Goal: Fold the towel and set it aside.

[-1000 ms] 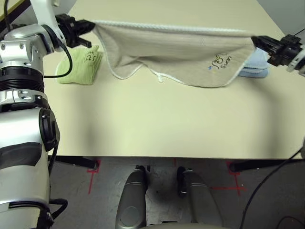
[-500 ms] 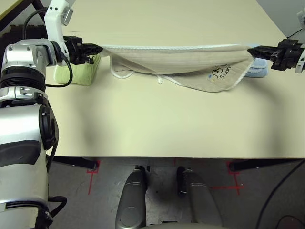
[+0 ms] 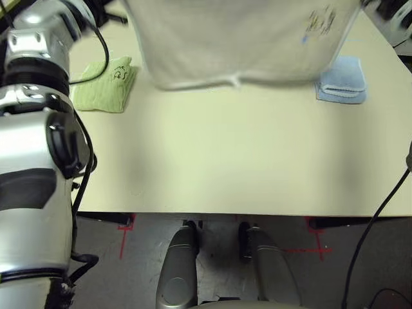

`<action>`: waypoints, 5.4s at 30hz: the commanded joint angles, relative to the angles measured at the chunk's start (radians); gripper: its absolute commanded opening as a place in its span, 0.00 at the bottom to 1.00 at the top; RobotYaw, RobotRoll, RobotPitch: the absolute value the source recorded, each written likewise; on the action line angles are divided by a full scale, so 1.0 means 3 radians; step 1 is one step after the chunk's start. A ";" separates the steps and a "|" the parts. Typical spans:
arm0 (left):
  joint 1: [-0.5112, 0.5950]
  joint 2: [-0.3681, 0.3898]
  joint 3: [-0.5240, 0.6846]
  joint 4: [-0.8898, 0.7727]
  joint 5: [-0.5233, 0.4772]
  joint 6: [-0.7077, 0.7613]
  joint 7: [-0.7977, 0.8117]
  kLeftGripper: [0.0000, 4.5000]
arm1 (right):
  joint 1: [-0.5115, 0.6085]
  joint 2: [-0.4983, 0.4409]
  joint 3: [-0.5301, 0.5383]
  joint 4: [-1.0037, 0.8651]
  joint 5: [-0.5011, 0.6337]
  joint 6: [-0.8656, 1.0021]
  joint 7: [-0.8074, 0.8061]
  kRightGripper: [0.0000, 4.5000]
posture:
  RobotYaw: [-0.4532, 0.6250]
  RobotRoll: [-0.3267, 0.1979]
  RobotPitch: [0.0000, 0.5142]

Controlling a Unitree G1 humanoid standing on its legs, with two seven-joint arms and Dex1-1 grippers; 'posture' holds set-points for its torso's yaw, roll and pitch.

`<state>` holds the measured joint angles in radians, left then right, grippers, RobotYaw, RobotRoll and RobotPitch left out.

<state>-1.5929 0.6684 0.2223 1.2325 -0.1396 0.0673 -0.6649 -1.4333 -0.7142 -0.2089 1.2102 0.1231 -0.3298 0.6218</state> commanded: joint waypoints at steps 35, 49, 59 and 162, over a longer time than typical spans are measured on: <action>0.1773 0.1334 -0.2302 -0.1776 0.0612 0.0997 -0.3165 0.01 | 0.1611 -0.0465 0.1199 -0.1156 -0.0698 0.0702 0.2432 0.00 | 0.47 0.62 0.48; 0.1674 0.1483 -0.2586 -0.1938 0.0348 0.1184 -0.3165 0.01 | 0.1861 -0.0690 0.1236 -0.1607 -0.0535 0.0871 0.3216 0.00 | 0.47 0.62 0.47; 0.1450 0.1397 -0.2737 -0.1763 0.0260 0.1120 -0.3165 0.01 | 0.1987 -0.0757 0.1288 -0.1639 -0.0699 0.0531 0.3028 0.00 | 0.46 0.62 0.47; 0.1778 -0.0018 -0.0635 -0.0988 0.0106 -0.0520 -0.2720 1.00 | 0.2036 0.0339 -0.0024 -0.2195 0.0900 0.2725 0.1109 0.99 | 0.44 0.62 0.48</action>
<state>-1.0806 0.6552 0.0532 0.9401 -0.1203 -0.0507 -1.4593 -0.8301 -0.6115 -0.2016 0.5582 0.3713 0.4170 0.9812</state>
